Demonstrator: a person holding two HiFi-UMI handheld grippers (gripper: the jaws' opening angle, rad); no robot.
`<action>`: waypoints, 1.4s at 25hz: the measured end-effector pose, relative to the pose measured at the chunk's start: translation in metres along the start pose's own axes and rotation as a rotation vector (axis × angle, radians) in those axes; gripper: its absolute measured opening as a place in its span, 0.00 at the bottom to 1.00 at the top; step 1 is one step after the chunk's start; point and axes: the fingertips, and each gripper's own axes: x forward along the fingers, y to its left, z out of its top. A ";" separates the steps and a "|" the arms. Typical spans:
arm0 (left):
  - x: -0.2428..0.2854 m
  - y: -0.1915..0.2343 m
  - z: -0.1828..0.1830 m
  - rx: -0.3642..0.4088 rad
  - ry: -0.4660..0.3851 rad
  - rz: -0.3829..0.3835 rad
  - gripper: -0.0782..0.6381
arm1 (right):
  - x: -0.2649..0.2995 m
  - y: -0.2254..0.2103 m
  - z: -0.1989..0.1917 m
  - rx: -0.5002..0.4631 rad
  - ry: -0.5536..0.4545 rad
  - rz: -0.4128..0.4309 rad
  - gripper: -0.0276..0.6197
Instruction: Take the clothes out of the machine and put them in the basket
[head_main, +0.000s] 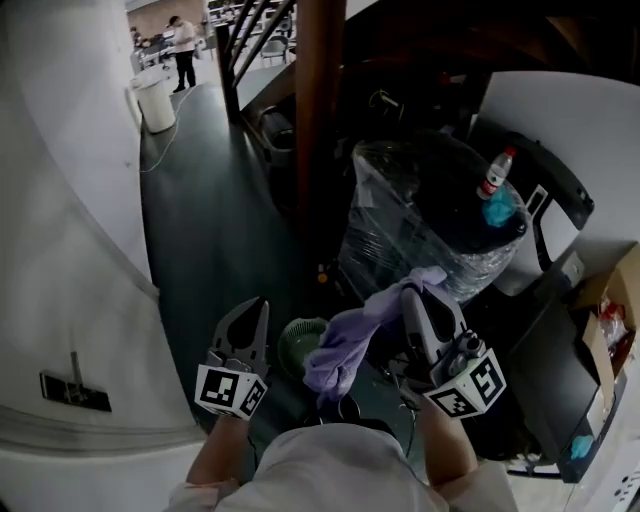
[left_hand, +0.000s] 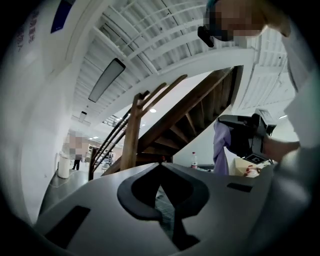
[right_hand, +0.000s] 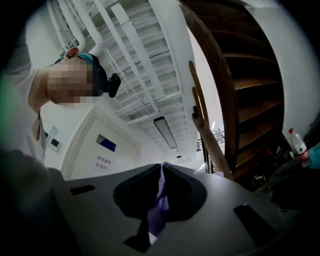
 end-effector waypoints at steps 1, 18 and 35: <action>-0.004 0.008 0.003 0.005 -0.005 0.037 0.13 | 0.014 0.002 0.000 0.010 0.000 0.041 0.07; -0.002 0.039 0.020 0.059 -0.005 0.277 0.13 | 0.130 -0.010 -0.044 0.054 0.124 0.300 0.07; 0.007 0.058 -0.067 0.010 0.175 0.335 0.13 | 0.082 -0.062 -0.190 0.204 0.400 0.187 0.07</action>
